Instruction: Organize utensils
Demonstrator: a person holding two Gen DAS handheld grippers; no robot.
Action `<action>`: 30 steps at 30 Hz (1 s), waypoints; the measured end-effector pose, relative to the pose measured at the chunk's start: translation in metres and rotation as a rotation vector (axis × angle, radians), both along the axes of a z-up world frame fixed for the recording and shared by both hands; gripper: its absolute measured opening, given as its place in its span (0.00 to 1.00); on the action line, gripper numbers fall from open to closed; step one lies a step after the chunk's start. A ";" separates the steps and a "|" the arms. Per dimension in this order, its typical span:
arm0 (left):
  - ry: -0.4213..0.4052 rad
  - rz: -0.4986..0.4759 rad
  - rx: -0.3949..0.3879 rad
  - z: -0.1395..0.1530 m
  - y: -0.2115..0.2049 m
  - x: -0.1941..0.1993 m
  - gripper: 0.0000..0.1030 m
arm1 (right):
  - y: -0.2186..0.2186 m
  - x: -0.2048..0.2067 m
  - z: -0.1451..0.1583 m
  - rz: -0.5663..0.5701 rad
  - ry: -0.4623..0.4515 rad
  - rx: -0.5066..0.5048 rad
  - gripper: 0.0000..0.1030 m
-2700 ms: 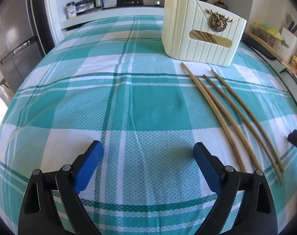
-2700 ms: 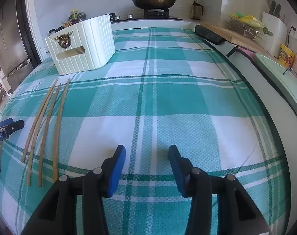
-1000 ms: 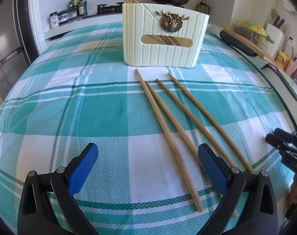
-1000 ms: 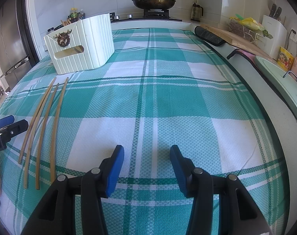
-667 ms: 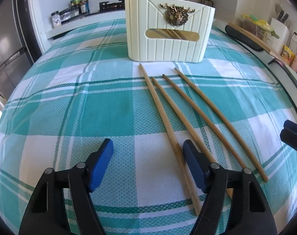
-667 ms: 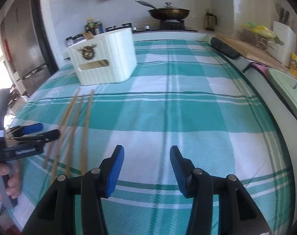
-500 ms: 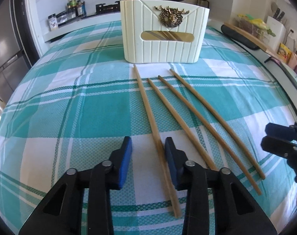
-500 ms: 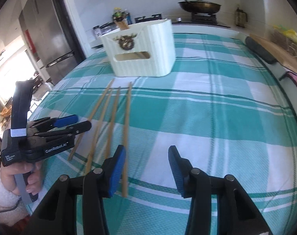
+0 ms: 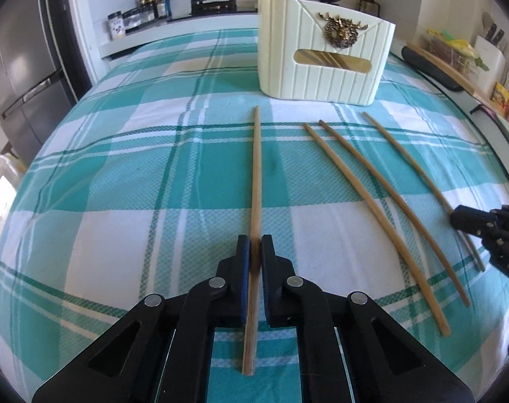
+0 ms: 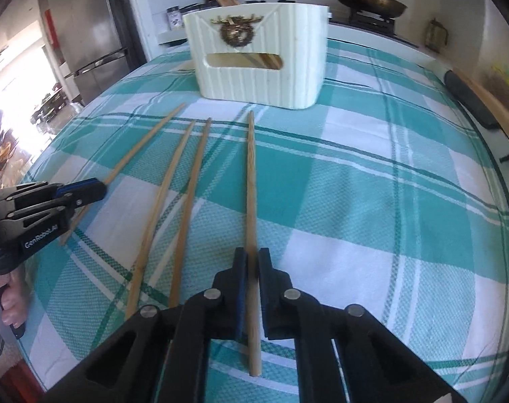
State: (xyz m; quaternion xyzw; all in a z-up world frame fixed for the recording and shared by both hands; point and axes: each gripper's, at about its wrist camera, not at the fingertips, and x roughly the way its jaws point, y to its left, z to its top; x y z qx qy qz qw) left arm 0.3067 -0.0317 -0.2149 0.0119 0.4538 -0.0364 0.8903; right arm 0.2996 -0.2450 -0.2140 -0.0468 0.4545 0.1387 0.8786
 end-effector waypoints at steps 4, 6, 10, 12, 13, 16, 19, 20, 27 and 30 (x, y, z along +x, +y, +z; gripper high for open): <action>0.004 0.034 0.006 0.000 0.027 -0.007 0.06 | -0.032 -0.019 0.000 -0.126 -0.033 -0.035 0.07; 0.004 0.056 0.001 -0.001 0.042 -0.009 0.07 | -0.050 -0.032 0.000 -0.186 -0.047 -0.067 0.07; 0.004 0.078 -0.027 -0.003 0.057 -0.004 0.19 | -0.075 -0.050 0.002 -0.254 -0.073 -0.116 0.08; -0.002 0.080 -0.017 -0.003 0.057 0.000 0.53 | -0.081 -0.052 0.004 -0.270 -0.098 -0.115 0.11; -0.006 0.077 -0.011 -0.004 0.056 0.001 0.61 | -0.082 -0.050 0.003 -0.271 -0.098 -0.108 0.17; -0.010 0.069 0.020 -0.008 0.051 0.005 0.71 | -0.084 -0.045 0.002 -0.277 -0.099 -0.093 0.43; -0.013 0.079 0.027 -0.010 0.053 0.008 0.79 | -0.081 -0.039 -0.002 -0.265 -0.091 -0.100 0.43; -0.011 0.084 0.021 -0.010 0.055 0.008 0.81 | -0.079 -0.039 -0.002 -0.265 -0.089 -0.096 0.43; 0.005 0.086 0.018 -0.012 0.056 0.012 0.91 | -0.083 -0.033 -0.003 -0.271 -0.083 -0.067 0.45; 0.011 0.092 0.014 -0.013 0.057 0.012 0.94 | -0.083 -0.030 -0.004 -0.274 -0.089 -0.070 0.46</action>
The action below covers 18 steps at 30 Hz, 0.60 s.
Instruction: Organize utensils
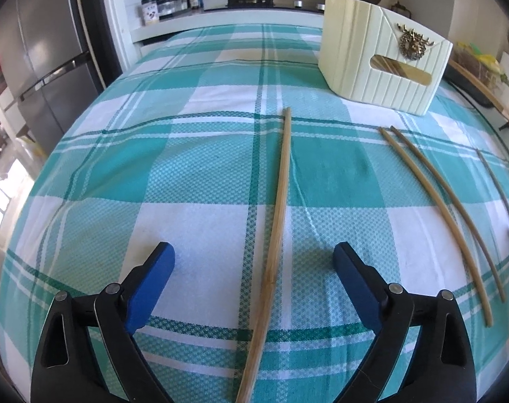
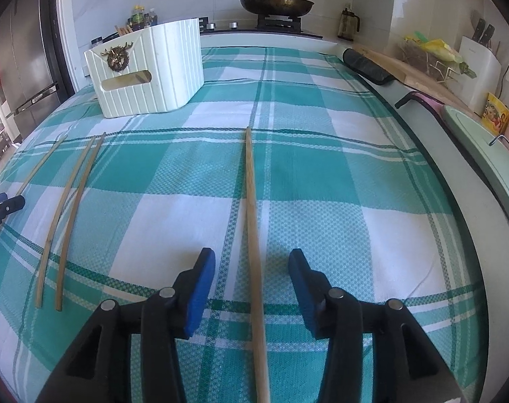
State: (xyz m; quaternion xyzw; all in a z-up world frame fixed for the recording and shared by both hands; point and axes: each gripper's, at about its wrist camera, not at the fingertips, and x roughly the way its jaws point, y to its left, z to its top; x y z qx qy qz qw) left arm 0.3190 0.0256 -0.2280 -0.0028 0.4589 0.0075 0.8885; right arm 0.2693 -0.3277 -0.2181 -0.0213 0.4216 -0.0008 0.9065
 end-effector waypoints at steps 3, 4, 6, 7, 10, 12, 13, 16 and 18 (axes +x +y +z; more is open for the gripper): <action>0.010 0.007 -0.005 -0.001 0.002 0.002 0.99 | 0.000 0.001 0.000 -0.002 -0.001 0.001 0.46; 0.013 0.007 -0.005 -0.002 0.002 0.003 0.99 | 0.000 0.001 0.000 -0.002 -0.002 0.001 0.46; 0.014 0.008 -0.006 -0.002 0.002 0.003 0.99 | 0.000 0.002 0.000 -0.002 -0.001 0.004 0.46; 0.014 0.008 -0.006 -0.002 0.002 0.002 0.99 | 0.000 0.002 0.000 -0.002 -0.001 0.004 0.46; 0.014 0.005 -0.007 -0.002 0.002 0.003 0.99 | -0.001 0.002 0.000 -0.002 -0.001 0.007 0.46; 0.016 -0.004 -0.008 -0.002 0.002 0.003 0.99 | -0.001 0.002 -0.001 -0.001 -0.002 0.011 0.46; 0.016 -0.012 -0.007 -0.003 0.002 0.003 0.99 | -0.001 0.002 -0.001 -0.001 -0.002 0.012 0.46; 0.019 -0.041 -0.007 -0.003 0.003 0.003 1.00 | -0.002 0.002 -0.001 -0.001 -0.002 0.014 0.46; 0.023 -0.069 -0.005 -0.003 0.005 0.002 0.99 | -0.003 0.001 -0.001 0.001 -0.002 0.021 0.51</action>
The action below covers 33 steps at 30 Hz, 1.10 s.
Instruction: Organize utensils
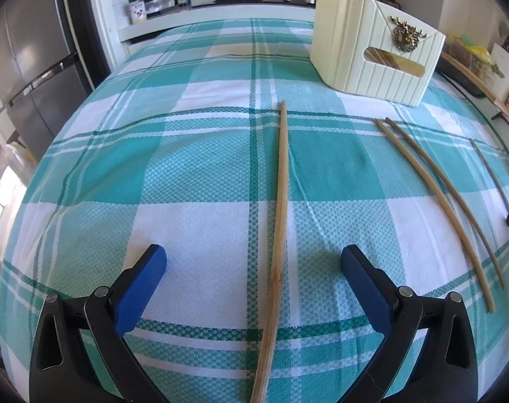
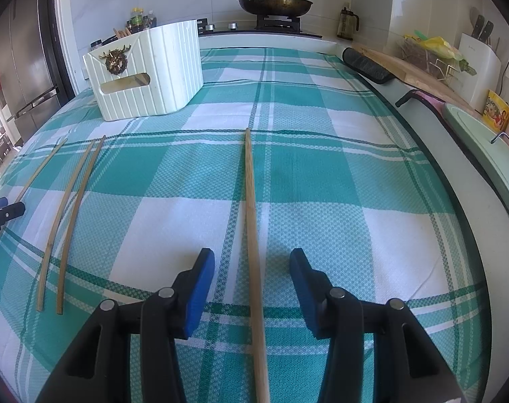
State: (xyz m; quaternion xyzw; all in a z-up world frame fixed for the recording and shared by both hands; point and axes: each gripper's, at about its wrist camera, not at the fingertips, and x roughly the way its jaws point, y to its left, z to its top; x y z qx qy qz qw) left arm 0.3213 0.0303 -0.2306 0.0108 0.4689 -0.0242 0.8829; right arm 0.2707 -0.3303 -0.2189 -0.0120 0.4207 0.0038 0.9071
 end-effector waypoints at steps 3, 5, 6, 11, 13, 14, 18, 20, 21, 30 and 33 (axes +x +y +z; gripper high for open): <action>0.013 -0.039 -0.002 0.001 0.005 -0.001 0.99 | 0.003 0.000 -0.001 0.064 0.013 0.041 0.73; 0.033 -0.086 -0.002 0.001 0.008 -0.001 1.00 | 0.010 0.000 -0.002 0.078 0.025 -0.010 0.73; 0.045 -0.109 -0.002 0.002 0.010 0.000 1.00 | 0.012 -0.001 -0.002 0.083 0.031 -0.020 0.73; 0.103 -0.175 0.016 0.004 0.015 0.016 0.99 | 0.000 0.008 0.003 0.083 0.107 -0.003 0.69; 0.104 -0.186 0.010 0.003 0.014 0.029 0.99 | -0.004 0.017 0.005 0.086 0.118 -0.021 0.58; 0.105 -0.187 0.004 0.003 0.013 0.036 0.99 | -0.005 0.022 0.005 0.089 0.121 -0.023 0.53; 0.110 -0.221 0.010 0.005 -0.001 0.065 0.88 | -0.008 0.052 0.007 0.091 0.126 -0.003 0.46; 0.120 -0.228 0.006 0.007 -0.007 0.080 0.81 | -0.007 0.071 0.008 0.091 0.132 0.006 0.45; 0.124 -0.229 0.003 0.008 -0.010 0.087 0.74 | -0.005 0.080 0.008 0.094 0.132 0.007 0.45; 0.080 -0.194 -0.041 0.027 -0.011 0.108 0.04 | -0.001 0.134 0.014 0.057 0.150 0.061 0.06; -0.020 -0.181 -0.092 0.061 -0.001 0.085 0.04 | 0.000 0.118 0.042 0.062 0.067 0.112 0.06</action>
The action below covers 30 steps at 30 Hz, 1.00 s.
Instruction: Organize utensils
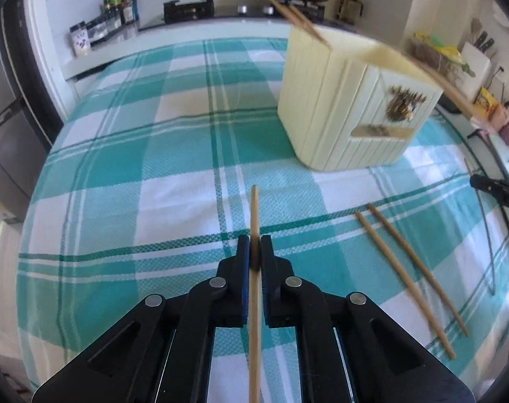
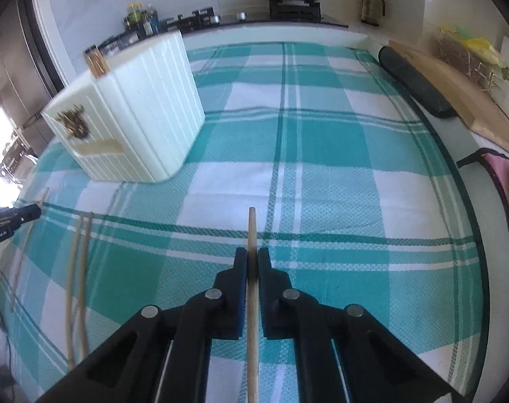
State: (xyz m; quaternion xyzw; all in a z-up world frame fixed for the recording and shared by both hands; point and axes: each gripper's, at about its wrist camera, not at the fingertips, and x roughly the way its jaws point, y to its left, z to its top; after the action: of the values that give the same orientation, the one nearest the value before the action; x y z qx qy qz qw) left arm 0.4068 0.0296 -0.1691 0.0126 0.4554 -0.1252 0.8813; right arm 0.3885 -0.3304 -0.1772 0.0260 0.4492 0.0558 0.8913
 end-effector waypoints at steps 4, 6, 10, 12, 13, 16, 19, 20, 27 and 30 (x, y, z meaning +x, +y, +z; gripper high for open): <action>-0.119 0.007 -0.075 0.052 0.013 -0.034 0.04 | 0.009 -0.042 0.053 0.038 -0.139 0.059 0.06; -0.170 -0.002 -0.108 0.074 0.017 -0.052 0.04 | 0.014 -0.064 0.079 0.063 -0.203 0.077 0.06; -0.243 -0.018 -0.143 0.107 0.021 -0.077 0.04 | 0.023 -0.101 0.118 0.099 -0.295 0.096 0.06; -0.269 -0.016 -0.153 0.118 0.021 -0.082 0.04 | 0.028 -0.111 0.131 0.111 -0.328 0.095 0.06; -0.281 -0.015 -0.157 0.122 0.020 -0.086 0.04 | 0.030 -0.115 0.136 0.116 -0.342 0.092 0.06; -0.314 -0.009 -0.156 0.133 0.018 -0.093 0.04 | 0.039 -0.123 0.151 0.126 -0.396 0.074 0.06; -0.335 -0.006 -0.157 0.144 0.018 -0.093 0.04 | 0.044 -0.124 0.164 0.128 -0.442 0.060 0.06; -0.341 -0.005 -0.162 0.149 0.018 -0.091 0.04 | 0.044 -0.122 0.169 0.129 -0.452 0.057 0.06; -0.446 0.029 -0.234 0.204 0.019 -0.068 0.04 | 0.051 -0.089 0.204 0.135 -0.521 0.013 0.06; -0.528 0.030 -0.286 0.232 0.010 -0.049 0.04 | 0.056 -0.072 0.228 0.136 -0.587 0.009 0.06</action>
State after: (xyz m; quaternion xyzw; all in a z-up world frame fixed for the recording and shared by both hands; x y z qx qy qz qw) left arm 0.3579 0.0399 0.0625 -0.0864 0.1885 -0.1678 0.9638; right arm 0.3169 -0.2741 0.0508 -0.0174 0.1725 0.1222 0.9772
